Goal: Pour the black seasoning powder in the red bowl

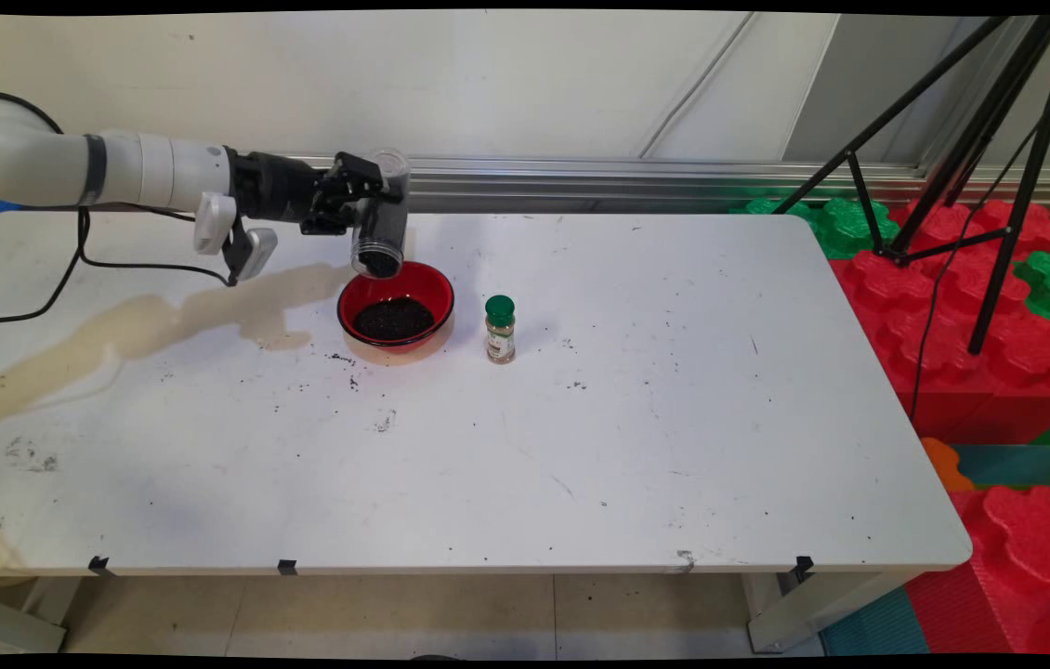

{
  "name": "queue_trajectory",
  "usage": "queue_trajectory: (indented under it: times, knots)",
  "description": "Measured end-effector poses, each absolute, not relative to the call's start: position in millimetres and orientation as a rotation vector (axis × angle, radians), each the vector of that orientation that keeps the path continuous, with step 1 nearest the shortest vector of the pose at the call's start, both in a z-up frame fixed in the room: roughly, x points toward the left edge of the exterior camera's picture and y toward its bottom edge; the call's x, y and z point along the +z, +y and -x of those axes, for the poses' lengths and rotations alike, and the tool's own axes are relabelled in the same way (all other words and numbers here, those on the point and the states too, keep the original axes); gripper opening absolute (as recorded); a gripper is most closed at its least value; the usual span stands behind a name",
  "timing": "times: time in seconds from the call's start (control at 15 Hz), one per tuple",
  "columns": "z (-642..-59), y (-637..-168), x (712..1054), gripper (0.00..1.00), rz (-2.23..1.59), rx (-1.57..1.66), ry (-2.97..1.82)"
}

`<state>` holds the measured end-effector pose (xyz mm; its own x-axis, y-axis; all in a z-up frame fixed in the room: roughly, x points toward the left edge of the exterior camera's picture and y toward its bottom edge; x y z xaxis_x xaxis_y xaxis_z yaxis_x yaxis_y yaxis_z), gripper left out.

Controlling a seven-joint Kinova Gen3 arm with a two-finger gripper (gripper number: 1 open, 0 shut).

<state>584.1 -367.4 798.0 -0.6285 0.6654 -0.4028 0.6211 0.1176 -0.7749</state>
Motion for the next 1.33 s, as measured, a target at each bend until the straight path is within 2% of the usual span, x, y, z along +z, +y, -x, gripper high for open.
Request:
queue_trajectory:
  times: [1.33]
  knots:
    - [-594.6, -364.3, 801.8, 0.0, 0.763, 1.382, -2.431]
